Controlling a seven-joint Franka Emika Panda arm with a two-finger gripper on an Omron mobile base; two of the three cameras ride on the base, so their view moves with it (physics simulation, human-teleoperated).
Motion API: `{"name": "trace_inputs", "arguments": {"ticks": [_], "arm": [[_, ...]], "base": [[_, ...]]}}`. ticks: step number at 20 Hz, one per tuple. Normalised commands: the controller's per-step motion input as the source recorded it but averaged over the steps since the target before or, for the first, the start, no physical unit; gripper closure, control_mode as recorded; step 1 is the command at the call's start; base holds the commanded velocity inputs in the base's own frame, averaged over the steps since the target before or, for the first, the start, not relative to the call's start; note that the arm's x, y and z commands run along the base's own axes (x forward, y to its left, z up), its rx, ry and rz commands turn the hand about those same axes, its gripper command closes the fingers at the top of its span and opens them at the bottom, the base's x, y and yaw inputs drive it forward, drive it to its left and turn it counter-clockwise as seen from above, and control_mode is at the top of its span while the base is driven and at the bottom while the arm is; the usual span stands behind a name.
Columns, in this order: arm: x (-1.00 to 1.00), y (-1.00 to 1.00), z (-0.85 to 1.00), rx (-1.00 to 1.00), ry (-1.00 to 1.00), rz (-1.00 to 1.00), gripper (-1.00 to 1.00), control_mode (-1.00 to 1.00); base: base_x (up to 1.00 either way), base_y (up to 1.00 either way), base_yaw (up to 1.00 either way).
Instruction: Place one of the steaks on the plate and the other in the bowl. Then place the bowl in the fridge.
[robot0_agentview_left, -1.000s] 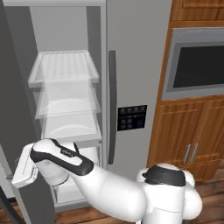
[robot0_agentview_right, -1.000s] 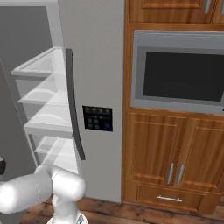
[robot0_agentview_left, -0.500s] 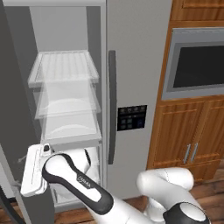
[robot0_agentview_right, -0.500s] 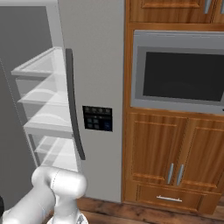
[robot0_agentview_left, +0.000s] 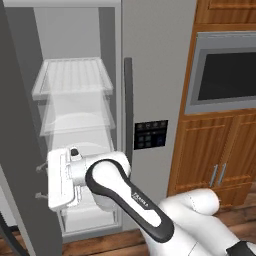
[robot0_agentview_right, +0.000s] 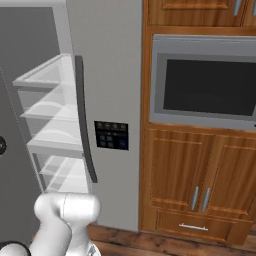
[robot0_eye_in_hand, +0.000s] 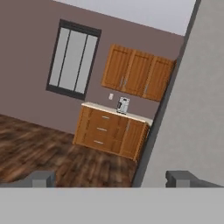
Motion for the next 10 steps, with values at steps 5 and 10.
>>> {"name": "trace_inputs", "arguments": {"ticks": [5, 10], "arm": [[-0.41, -0.96, 0.06, 0.00, 0.03, -0.23, -1.00, -1.00], [-0.26, -1.00, -0.02, 0.00, -0.05, -0.45, -1.00, -1.00]], "base": [[0.00, 0.00, 0.00], [0.00, 0.00, 0.00]]}}
